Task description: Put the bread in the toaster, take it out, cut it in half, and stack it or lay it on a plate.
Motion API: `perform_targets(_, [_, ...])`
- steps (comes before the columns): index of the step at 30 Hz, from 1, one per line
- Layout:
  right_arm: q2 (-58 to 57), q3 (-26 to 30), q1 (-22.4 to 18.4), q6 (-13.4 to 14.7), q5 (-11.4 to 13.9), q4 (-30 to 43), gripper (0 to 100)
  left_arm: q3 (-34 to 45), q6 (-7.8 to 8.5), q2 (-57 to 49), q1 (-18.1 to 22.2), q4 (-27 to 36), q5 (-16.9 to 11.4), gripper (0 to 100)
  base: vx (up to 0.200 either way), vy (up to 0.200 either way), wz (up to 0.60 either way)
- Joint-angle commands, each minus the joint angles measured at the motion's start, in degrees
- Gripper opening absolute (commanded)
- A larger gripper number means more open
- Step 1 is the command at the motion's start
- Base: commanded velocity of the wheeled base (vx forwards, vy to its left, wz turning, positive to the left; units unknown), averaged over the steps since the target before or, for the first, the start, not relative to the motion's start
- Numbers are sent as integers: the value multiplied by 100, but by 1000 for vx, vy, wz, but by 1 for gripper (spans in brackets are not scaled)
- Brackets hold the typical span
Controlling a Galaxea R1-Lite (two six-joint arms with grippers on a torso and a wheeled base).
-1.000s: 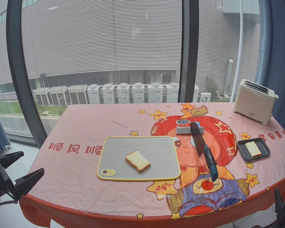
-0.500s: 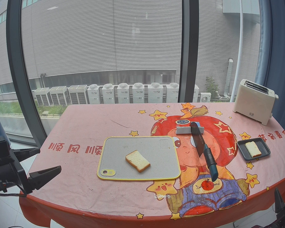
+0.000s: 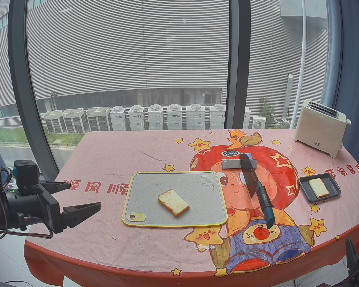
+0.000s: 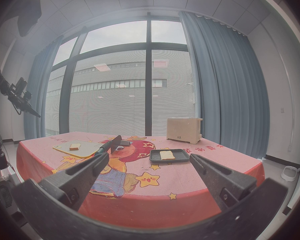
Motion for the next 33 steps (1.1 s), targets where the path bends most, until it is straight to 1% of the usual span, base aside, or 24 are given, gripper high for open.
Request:
perform_targets(1, [-93, 101, 0, -2, 2, 2, 100, -256, -209, 461, -233, 35, 221, 100, 0, 0, 0])
perform_targets(2, [-93, 101, 0, -2, 2, 2, 100, -326, -297, 549, -277, 44, 335, 100, 0, 0, 0])
perform_targets(3, [-93, 101, 0, -2, 2, -7, 100, -370, -349, 593, -312, 44, 406, 100, 0, 0, 0])
perform_targets(4, [-93, 101, 0, -2, 2, 2, 100, -441, -464, 707, -409, 44, 573, 100, 0, 0, 0])
perform_targets(5, [-93, 101, 0, -2, 2, 2, 100, -441, -464, 707, -409, 44, 573, 100, 0, 0, 0])
perform_targets(6, [-93, 101, 0, -2, 2, 2, 100, -564, -683, 857, -576, 53, 819, 100, 0, 0, 0])
perform_targets(9, [-93, 101, 0, -2, 2, 2, 100, -696, -982, 1068, -734, 62, 1021, 100, 0, 0, 0])
perform_targets(10, [-93, 101, 0, -2, 2, 2, 100, -696, -982, 1068, -734, 62, 1021, 100, 0, 0, 0])
perform_targets(11, [-93, 101, 0, -2, 2, -7, 100, -739, -1105, 1226, -760, 53, 1082, 100, 0, 0, 0])
perform_targets(12, [-93, 101, 0, -2, 2, 2, 100, -748, -1149, 1287, -760, 53, 1100, 100, 0, 0, 0])
perform_targets(15, [-93, 101, 0, -2, 2, 2, 100, -775, -1219, 1481, -760, 53, 1126, 100, 0, 0, 0])
perform_targets(17, [-93, 101, 0, -2, 2, -7, 100, -819, -1255, 1560, -760, 53, 1205, 100, 0, 0, 0])
perform_targets(19, [-93, 101, 0, -2, 2, -7, 100, -942, -1457, 1692, -769, 88, 1434, 100, 0, 0, 0])
perform_targets(20, [-93, 101, 0, -2, 2, 2, 100, -986, -1518, 1727, -769, 115, 1504, 100, 0, 0, 0])
perform_targets(21, [-93, 101, 0, -2, 2, 2, 100, -986, -1518, 1727, -769, 115, 1504, 100, 0, 0, 0])
perform_targets(22, [-93, 101, 0, -2, 2, 2, 100, -1144, -1668, 1806, -910, 299, 1680, 100, 0, 0, 0])
perform_targets(23, [-93, 101, 0, -2, 2, 2, 100, -1232, -1729, 1815, -971, 457, 1768, 100, 0, 0, 0])
perform_targets(24, [-93, 101, 0, -2, 2, -7, 100, -1258, -1747, 1815, -980, 501, 1794, 100, 0, 0, 0])
perform_targets(25, [-93, 101, 0, -2, 2, -7, 100, -1416, -1817, 1824, -1015, 809, 1882, 100, 0, 0, 0])
perform_targets(28, [-93, 101, 0, -2, 2, 2, 100, -1750, -1896, 1885, -1121, 1407, 1908, 100, 0, 0, 0])
perform_targets(29, [-93, 101, 0, -2, 2, 2, 100, -1856, -1958, 1911, -1156, 1547, 1908, 100, 0, 0, 0])
perform_targets(30, [-93, 101, 0, -2, 2, -7, 100, -1944, -2063, 1929, -1165, 1644, 1926, 100, 0, 0, 0])
perform_targets(32, [-93, 101, 0, -2, 2, 2, 100, -2014, -2186, 1955, -1174, 1705, 1926, 100, 0, 0, 0])
perform_targets(33, [-93, 101, 0, -2, 2, -7, 100, -2049, -2292, 1999, -1200, 1714, 1935, 100, 0, 0, 0])
